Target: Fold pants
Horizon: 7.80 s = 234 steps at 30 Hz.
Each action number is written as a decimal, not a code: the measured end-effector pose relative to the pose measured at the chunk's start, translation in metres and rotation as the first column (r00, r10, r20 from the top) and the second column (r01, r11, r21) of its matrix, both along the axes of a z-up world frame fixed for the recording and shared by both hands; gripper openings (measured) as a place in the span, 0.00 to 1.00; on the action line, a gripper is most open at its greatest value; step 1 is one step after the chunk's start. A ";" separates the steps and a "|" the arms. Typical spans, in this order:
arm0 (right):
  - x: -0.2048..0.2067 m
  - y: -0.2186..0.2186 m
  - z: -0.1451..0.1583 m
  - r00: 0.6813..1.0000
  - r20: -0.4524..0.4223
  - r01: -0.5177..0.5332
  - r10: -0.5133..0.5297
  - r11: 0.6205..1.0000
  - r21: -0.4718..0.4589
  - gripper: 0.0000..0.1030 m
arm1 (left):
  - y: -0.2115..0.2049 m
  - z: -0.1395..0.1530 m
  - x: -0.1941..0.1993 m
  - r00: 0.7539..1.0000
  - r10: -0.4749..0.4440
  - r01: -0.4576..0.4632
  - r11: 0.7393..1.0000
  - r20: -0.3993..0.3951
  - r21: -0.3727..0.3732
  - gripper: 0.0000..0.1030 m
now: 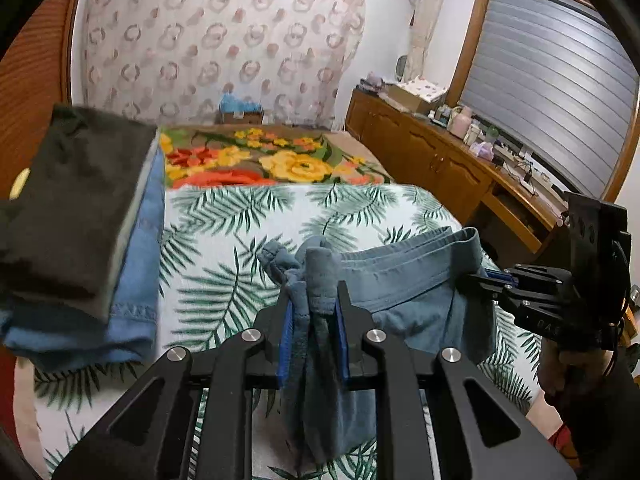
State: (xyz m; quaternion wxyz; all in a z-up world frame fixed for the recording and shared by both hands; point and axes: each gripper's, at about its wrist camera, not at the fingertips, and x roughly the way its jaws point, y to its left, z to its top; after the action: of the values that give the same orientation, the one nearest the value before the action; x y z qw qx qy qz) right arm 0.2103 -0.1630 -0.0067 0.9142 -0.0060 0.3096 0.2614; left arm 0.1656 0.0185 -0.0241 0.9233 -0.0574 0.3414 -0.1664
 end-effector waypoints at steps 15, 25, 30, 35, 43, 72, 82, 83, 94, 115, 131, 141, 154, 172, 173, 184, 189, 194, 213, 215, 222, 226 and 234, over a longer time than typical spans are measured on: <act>-0.012 0.003 0.052 0.985 0.167 -0.038 0.040 0.999 -0.017 0.12 | 0.013 0.044 -0.009 0.990 0.044 -0.046 0.999 0.136 0.010 0.19; 0.004 0.040 0.079 0.959 0.252 -0.120 0.133 0.991 -0.067 0.12 | 0.055 0.061 -0.013 0.966 0.170 -0.170 0.985 0.196 -0.019 0.19; 0.023 0.062 0.087 0.942 0.282 -0.165 0.181 0.983 -0.081 0.12 | 0.074 0.067 -0.008 0.953 0.218 -0.219 0.976 0.211 -0.018 0.19; 0.049 0.082 0.089 0.933 0.284 -0.208 0.223 0.975 -0.083 0.12 | 0.093 0.069 -0.004 0.937 0.267 -0.270 0.963 0.225 -0.020 0.19; 0.089 0.109 0.100 0.905 0.313 -0.257 0.287 0.957 -0.136 0.12 | 0.118 0.067 0.007 0.913 0.335 -0.339 0.940 0.234 -0.024 0.19; 0.204 0.177 0.084 0.778 0.331 -0.474 0.534 0.845 -0.249 0.12 | 0.165 0.048 0.013 0.823 0.527 -0.521 0.849 0.212 -0.088 0.19; 0.236 0.200 0.070 0.770 0.243 -0.530 0.590 0.803 -0.271 0.12 | 0.172 0.022 0.010 0.783 0.602 -0.604 0.796 0.160 -0.040 0.21; 0.238 0.202 0.070 0.770 0.235 -0.534 0.594 0.800 -0.272 0.12 | 0.173 0.021 0.010 0.780 0.606 -0.608 0.793 0.153 -0.039 0.23; 0.242 0.182 0.093 0.807 0.252 -0.486 0.534 0.843 -0.231 0.44 | 0.174 0.028 0.006 0.783 0.598 -0.603 0.798 0.169 -0.030 0.60; 0.297 0.172 0.061 0.875 0.087 -0.462 0.475 0.876 -0.141 0.28 | 0.166 0.010 0.023 0.832 0.552 -0.555 0.819 0.064 0.144 0.60; 0.225 0.123 0.076 0.906 0.149 -0.391 0.396 0.918 -0.067 0.28 | 0.156 0.029 0.004 0.843 0.527 -0.537 0.834 0.107 0.124 0.60; 0.152 0.077 0.078 0.924 0.159 -0.344 0.347 0.938 -0.048 0.28 | 0.133 0.045 -0.025 0.870 0.473 -0.490 0.862 0.140 0.131 0.75; 0.054 0.020 0.074 0.938 0.201 -0.282 0.281 0.959 -0.025 0.28 | 0.099 0.047 -0.067 0.911 0.380 -0.401 0.908 0.161 0.124 0.81; -0.063 -0.028 0.068 0.970 0.233 -0.064 0.065 0.998 -0.011 0.44 | 0.033 0.046 -0.093 0.945 0.260 -0.282 0.955 0.198 0.095 0.81; -0.069 -0.030 0.069 0.971 0.235 -0.050 0.050 0.999 -0.008 0.46 | 0.031 0.046 -0.092 0.948 0.252 -0.274 0.957 0.192 0.093 0.81; -0.116 -0.042 0.068 0.966 0.251 0.055 -0.055 0.998 0.007 0.69 | -0.010 0.039 -0.093 0.962 0.204 -0.229 0.966 0.183 0.122 0.81; -0.130 -0.047 0.067 0.964 0.247 0.093 -0.097 0.995 0.027 0.76 | -0.022 0.037 -0.099 0.965 0.193 -0.216 0.969 0.179 0.119 0.81; -0.146 -0.051 0.068 0.956 0.252 0.147 -0.150 0.989 0.032 0.77 | -0.028 0.044 -0.109 0.961 0.200 -0.225 0.967 0.192 0.116 0.81; -0.197 -0.042 0.076 0.914 0.320 0.230 -0.248 0.969 0.093 0.77 | -0.042 0.080 -0.135 0.939 0.188 -0.231 0.965 0.286 0.124 0.81; -0.194 -0.043 0.073 0.915 0.320 0.229 -0.247 0.969 0.092 0.77 | -0.042 0.081 -0.136 0.939 0.186 -0.230 0.965 0.290 0.126 0.81; -0.192 -0.052 0.070 0.913 0.327 0.226 -0.243 0.970 0.089 0.77 | -0.043 0.081 -0.137 0.938 0.190 -0.234 0.964 0.291 0.126 0.81; -0.192 -0.054 0.069 0.913 0.329 0.224 -0.241 0.971 0.087 0.77 | -0.043 0.081 -0.138 0.938 0.190 -0.234 0.964 0.291 0.127 0.81; -0.194 -0.057 0.069 0.911 0.335 0.226 -0.241 0.971 0.083 0.77 | -0.043 0.081 -0.138 0.938 0.191 -0.235 0.964 0.288 0.128 0.81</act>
State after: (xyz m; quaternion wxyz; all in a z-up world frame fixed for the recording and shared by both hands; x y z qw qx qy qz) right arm 0.0161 -0.2196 0.0625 0.9786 0.0048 0.1387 0.1519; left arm 0.0272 -0.0241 0.0574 0.9757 0.0037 0.2146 -0.0438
